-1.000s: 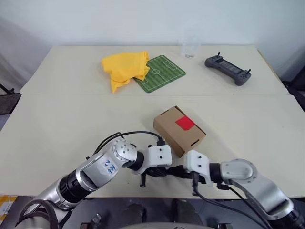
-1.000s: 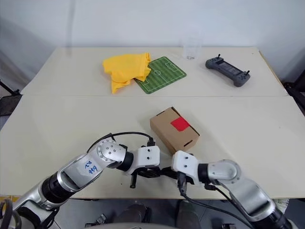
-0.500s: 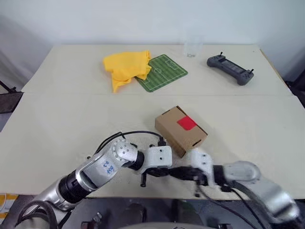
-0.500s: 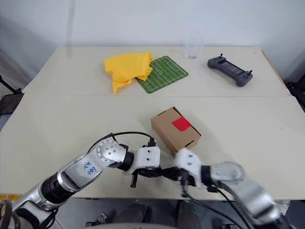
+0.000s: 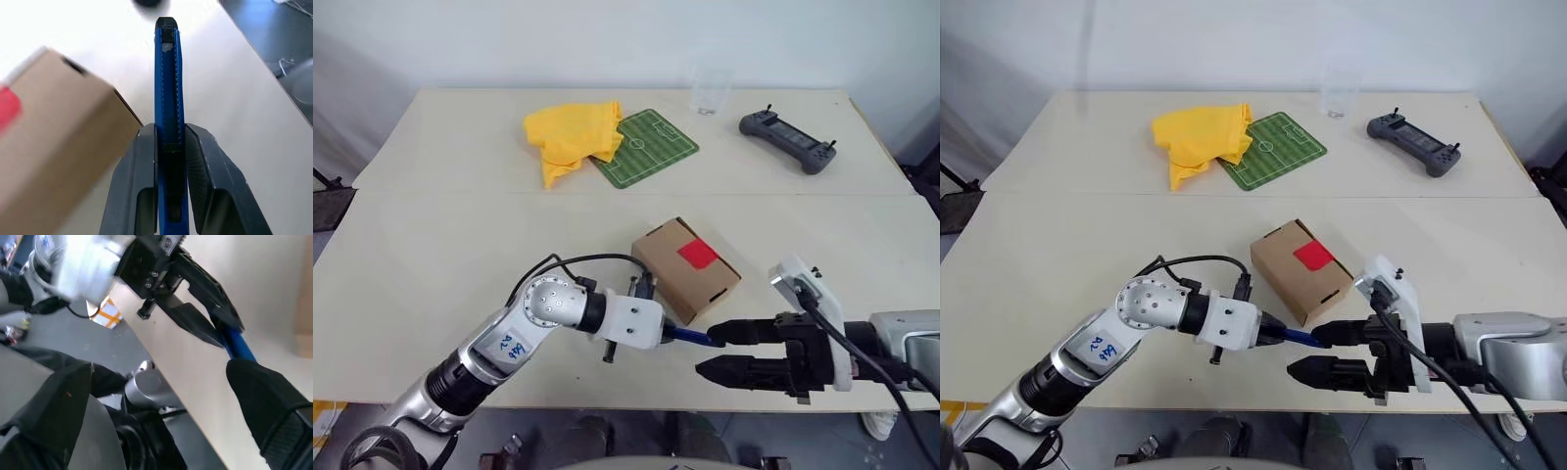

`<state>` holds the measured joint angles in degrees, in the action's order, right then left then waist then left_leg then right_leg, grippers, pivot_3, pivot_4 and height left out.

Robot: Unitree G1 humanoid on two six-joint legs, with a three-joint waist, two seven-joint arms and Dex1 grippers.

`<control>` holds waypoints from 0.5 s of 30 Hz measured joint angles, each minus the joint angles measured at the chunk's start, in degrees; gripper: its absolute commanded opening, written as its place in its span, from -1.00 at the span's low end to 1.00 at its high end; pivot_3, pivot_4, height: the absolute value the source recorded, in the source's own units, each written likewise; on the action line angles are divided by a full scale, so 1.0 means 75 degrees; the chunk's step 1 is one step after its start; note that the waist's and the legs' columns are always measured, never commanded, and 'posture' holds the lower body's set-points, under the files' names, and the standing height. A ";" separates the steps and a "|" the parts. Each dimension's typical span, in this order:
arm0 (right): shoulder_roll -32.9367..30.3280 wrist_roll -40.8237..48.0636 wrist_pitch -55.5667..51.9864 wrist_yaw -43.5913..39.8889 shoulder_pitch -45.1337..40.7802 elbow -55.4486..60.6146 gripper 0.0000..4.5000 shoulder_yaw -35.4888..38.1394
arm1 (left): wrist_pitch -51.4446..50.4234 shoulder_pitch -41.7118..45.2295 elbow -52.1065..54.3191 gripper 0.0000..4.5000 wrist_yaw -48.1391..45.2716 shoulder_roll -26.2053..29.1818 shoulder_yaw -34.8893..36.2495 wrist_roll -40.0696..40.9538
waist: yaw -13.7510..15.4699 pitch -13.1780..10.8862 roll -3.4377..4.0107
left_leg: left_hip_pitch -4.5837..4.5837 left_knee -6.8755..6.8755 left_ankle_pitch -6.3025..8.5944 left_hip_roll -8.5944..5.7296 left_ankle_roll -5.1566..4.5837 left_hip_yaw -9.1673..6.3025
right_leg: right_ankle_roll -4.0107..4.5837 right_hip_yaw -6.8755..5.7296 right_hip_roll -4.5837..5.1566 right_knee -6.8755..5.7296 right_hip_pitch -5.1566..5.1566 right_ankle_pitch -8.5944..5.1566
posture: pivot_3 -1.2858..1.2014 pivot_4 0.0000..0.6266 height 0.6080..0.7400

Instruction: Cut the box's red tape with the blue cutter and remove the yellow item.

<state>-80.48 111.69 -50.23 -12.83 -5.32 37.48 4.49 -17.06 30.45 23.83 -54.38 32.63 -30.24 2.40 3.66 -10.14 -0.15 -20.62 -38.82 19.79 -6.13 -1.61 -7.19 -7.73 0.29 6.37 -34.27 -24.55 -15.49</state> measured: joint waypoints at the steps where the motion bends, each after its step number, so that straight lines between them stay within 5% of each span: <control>1: 0.0005 0.0003 0.0022 0.0165 -0.0165 -0.0083 1.00 -0.0204 | 0.0013 0.0045 -0.0001 -0.79 -0.0005 -0.0071 -0.0003 -0.0023 | 0.0013 0.0000 0.0000 | -0.0006 -0.0007 0.0001 -0.0001 -0.0002 0.0000 | -0.0003 -0.0002 0.0000 0.0004 -0.0001 0.0002 | 0.03 -0.52 1.00; 9: 0.0476 0.0039 -0.0348 0.1226 -0.1285 -0.0815 1.00 -0.1419 | 0.0049 0.0051 -0.0007 -0.79 -0.0095 -0.0174 -0.0008 -0.0118 | 0.0099 0.0000 0.0001 | -0.0015 -0.0017 0.0001 0.0003 -0.0001 0.0001 | -0.0006 0.0001 -0.0006 0.0005 -0.0007 0.0005 | 0.03 -0.52 1.00; 15: 0.0813 0.0039 -0.0882 0.1215 -0.1679 -0.1566 1.00 -0.1368 | 0.0050 -0.0079 0.0004 -0.79 -0.0108 -0.0109 -0.0006 -0.0206 | 0.0114 0.0001 0.0001 | -0.0021 -0.0016 0.0001 0.0005 -0.0002 -0.0002 | -0.0006 0.0003 -0.0007 0.0007 -0.0012 0.0006 | 0.03 -0.52 1.00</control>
<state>-74.38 111.98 -56.84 -3.71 -17.92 25.73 -5.77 -16.68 29.86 23.86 -55.20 31.81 -30.29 0.85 4.51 -10.13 -0.14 -20.77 -38.94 19.80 -6.09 -1.62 -7.20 -7.78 0.32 6.32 -34.22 -24.64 -15.45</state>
